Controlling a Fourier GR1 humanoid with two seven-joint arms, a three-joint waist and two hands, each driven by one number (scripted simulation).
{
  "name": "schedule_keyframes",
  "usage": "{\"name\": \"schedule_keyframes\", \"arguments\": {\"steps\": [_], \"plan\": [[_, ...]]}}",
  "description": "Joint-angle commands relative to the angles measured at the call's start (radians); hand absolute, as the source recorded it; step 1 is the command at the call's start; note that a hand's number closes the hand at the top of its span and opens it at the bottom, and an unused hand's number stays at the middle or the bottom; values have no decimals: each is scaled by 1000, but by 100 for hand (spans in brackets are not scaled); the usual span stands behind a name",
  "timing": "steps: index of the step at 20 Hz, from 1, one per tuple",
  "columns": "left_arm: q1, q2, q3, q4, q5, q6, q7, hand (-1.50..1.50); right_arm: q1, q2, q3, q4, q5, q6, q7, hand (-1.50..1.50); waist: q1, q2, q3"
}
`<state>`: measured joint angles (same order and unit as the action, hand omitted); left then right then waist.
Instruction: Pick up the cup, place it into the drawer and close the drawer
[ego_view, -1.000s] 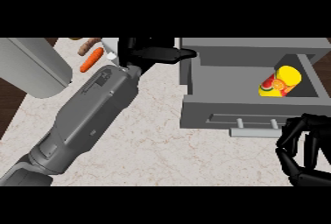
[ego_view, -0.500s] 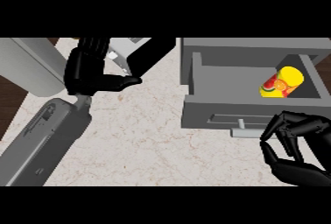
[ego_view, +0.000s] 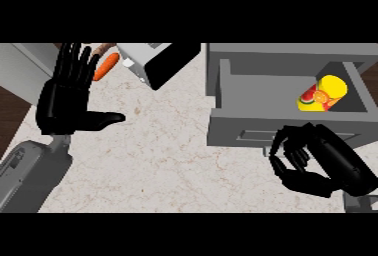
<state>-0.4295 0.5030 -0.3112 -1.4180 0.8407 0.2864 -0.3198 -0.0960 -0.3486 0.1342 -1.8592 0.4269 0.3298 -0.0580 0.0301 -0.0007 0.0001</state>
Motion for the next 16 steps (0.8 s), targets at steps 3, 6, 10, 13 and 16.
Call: {"name": "schedule_keyframes", "arguments": {"steps": [3,6,10,13,16], "plan": [[181,60,62,-82,13,-108,-28,-150,-77,55,110,224,243,-138,-81,150,-9,2,0],[272,49,80,-93,2,-165,-75,-150,-154,64,76,377,260,-159,-124,-150,-10,3,0],[243,77,166,-72,16,-191,-14,-150,-191,92,101,528,341,-206,-161,-150,-15,3,0],[283,69,183,-94,14,-227,-10,-150,-250,123,113,661,395,-238,-172,-150,-14,3,0],[351,36,193,-48,-21,-310,-90,-150,-295,169,95,788,417,-297,-197,-150,-14,4,0]]}}
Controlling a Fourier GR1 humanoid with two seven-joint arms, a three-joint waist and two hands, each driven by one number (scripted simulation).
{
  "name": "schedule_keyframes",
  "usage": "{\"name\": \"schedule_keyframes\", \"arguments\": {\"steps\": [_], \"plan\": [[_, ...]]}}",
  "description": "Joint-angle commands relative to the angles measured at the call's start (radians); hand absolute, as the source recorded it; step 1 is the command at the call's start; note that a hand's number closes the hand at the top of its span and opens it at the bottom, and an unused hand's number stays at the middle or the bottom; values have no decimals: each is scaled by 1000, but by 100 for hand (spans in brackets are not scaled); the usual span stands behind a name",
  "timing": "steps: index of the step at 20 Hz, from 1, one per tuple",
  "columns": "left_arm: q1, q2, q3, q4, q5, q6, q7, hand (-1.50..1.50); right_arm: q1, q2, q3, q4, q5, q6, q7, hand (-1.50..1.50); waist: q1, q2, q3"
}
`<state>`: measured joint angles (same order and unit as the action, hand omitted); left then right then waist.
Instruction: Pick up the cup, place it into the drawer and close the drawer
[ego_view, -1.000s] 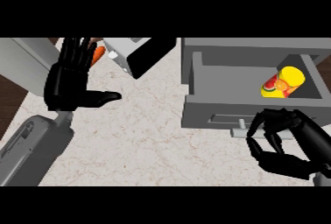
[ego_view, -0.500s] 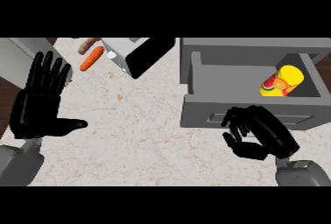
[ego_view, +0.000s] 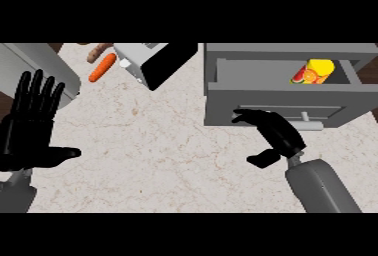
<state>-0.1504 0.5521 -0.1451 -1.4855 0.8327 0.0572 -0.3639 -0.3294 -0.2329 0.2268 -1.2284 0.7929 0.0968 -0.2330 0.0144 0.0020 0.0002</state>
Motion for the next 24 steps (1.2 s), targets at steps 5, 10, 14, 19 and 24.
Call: {"name": "schedule_keyframes", "arguments": {"steps": [5,10,14,19,24], "plan": [[78,-5,75,25,-18,-135,-8,-150,-252,11,-130,436,3,-65,-158,-150,1,2,0],[62,-24,106,21,-19,-140,20,-150,-399,33,-189,709,1,-108,-253,-150,8,5,1],[67,-43,96,47,-46,-155,-1,-150,-486,-43,-240,855,-15,-79,-342,-150,20,11,1],[39,-55,85,66,-64,-173,-3,-150,-586,-44,-247,969,9,-94,-339,-150,47,25,2],[31,-25,107,23,-46,-181,28,-150,-636,-88,-274,1021,-3,-69,-338,-150,78,32,4]]}}
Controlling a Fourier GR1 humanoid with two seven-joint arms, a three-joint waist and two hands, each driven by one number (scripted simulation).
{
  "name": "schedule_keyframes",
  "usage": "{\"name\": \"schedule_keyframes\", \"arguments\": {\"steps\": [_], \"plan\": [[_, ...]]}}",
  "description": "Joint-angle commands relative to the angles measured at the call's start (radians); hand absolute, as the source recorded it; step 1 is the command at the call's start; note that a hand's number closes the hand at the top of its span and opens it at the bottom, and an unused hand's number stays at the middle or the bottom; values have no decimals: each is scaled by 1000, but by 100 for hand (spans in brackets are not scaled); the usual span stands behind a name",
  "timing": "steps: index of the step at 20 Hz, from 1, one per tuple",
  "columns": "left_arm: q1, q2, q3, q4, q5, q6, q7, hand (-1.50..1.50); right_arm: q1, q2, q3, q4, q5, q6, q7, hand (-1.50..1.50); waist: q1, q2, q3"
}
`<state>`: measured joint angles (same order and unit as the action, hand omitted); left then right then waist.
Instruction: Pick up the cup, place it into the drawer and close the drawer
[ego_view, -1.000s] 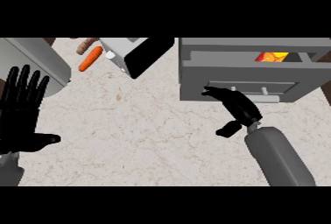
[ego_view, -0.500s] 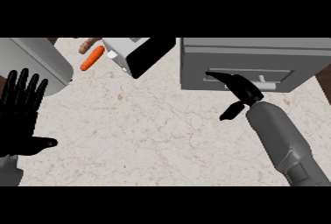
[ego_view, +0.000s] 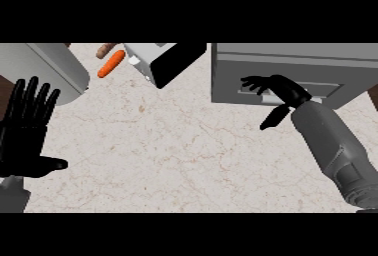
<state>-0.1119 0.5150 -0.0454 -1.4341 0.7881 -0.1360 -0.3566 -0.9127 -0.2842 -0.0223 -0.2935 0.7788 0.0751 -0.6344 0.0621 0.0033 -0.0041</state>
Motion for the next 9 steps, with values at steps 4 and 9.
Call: {"name": "schedule_keyframes", "arguments": {"steps": [4,9], "plan": [[-11,-16,-12,-5,-19,12,10,-150,-45,-70,-38,101,2,-58,32,-150,29,37,8],[-4,-11,-6,27,-42,-10,-16,-150,-103,-107,-52,125,-14,11,25,-150,31,36,7]]}}
